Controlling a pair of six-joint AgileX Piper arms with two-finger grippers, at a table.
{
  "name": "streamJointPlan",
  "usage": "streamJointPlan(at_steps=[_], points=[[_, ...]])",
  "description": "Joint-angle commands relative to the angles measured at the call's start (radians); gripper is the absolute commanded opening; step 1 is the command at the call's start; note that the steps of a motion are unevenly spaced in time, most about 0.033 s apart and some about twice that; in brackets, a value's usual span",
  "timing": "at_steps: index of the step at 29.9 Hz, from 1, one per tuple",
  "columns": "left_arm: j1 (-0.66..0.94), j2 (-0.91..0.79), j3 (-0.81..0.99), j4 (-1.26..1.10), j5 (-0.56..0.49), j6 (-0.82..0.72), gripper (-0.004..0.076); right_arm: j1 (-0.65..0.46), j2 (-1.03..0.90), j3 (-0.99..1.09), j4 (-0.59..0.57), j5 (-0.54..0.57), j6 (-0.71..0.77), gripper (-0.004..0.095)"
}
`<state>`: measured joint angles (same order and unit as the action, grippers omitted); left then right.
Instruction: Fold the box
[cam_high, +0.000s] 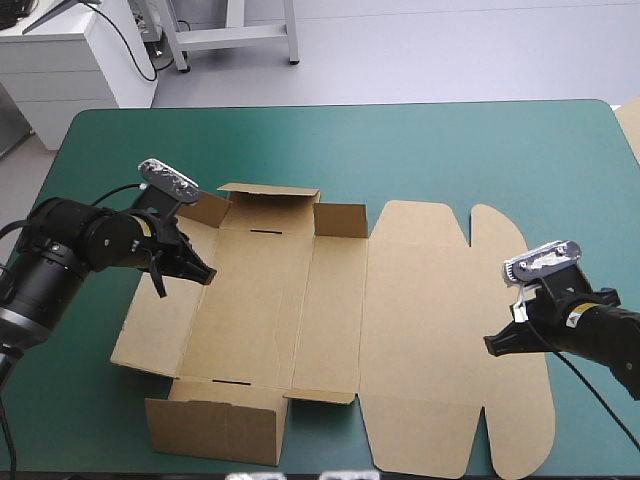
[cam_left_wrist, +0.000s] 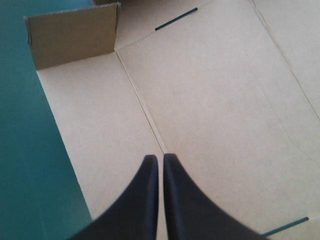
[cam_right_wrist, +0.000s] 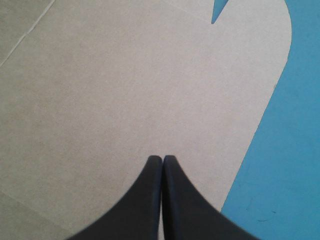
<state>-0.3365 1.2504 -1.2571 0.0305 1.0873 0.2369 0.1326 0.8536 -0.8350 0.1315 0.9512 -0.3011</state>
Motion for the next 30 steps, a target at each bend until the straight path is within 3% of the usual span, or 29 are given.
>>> streamJointPlan(at_steps=[1, 9, 16, 21, 24, 30], points=[[0.122, -0.024, -0.038, -0.118, 0.020, 0.100, 0.0021, -0.008, -0.010, -0.028, -0.017, -0.036, -0.005, -0.0021], [0.590, 0.000, -0.038, -0.495, 0.194, 0.421, 0.0019, -0.008, -0.010, -0.028, -0.039, -0.044, -0.005, -0.0021], [0.876, 0.043, -0.034, -0.527, 0.202, 0.439, 0.0019, -0.008, -0.010, -0.028, -0.044, -0.050, -0.013, -0.0020], [0.947, 0.093, -0.034, -0.416, 0.153, 0.426, 0.0015, -0.008, -0.009, -0.028, -0.041, -0.050, -0.024, -0.0021], [0.947, 0.122, -0.034, -0.425, 0.149, 0.331, 0.0015, -0.008, -0.009, -0.028, -0.046, -0.050, -0.024, -0.0021], [0.943, 0.195, -0.025, -0.626, 0.204, 0.452, 0.0053, -0.008, -0.009, -0.028, -0.044, -0.049, -0.024, -0.0021]])
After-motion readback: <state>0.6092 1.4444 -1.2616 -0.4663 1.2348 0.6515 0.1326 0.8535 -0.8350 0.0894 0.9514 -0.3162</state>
